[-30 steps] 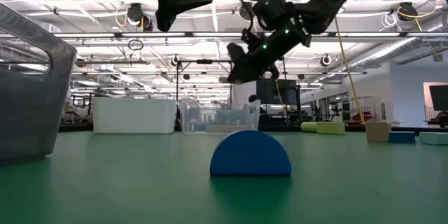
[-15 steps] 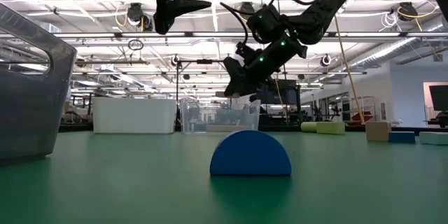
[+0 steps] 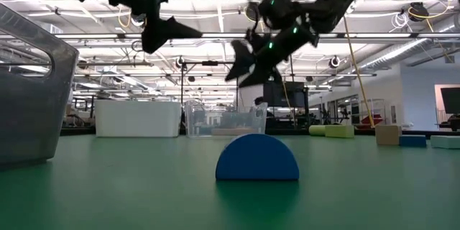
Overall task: Sort & place blocks by color
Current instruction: Put the bottom blue block into the gray bin
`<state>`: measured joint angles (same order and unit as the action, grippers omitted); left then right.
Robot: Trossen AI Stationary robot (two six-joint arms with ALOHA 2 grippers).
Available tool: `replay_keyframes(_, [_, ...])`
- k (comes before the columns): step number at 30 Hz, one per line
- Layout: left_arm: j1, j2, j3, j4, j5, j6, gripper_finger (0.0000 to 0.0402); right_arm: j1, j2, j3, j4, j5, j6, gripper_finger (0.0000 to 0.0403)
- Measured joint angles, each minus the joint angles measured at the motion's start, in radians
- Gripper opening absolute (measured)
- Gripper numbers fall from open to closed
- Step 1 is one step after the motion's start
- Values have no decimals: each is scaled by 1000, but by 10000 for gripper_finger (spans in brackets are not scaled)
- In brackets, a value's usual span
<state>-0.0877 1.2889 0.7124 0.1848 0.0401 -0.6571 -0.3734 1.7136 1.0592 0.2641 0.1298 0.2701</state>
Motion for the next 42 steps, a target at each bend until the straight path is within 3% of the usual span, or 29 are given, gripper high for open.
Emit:
replay_keyframes(8, [-62, 25, -2, -60, 18, 66, 308, 145, -228, 0, -241, -1, -65, 260])
replay_keyframes(16, [-117, 106, 1, -30, -2, 49, 308, 396, -388, -25, -517, 3, 133, 260])
replay_keyframes(23, [-190, 181, 24, 2, -22, 46, 308, 623, -446, -136, -519, 63, 417, 260])
replay_keyframes(29, [-260, 268, 133, -70, -46, 187, 308, 787, -444, -223, -511, 187, 606, 260])
replay_keyframes(35, [-304, 419, 286, -152, -53, 371, 308, 888, -443, -286, -418, 271, 778, 260])
replay_keyframes(42, [-353, 560, 429, -271, -77, 420, 308, 954, -426, -316, -293, 376, 852, 260])
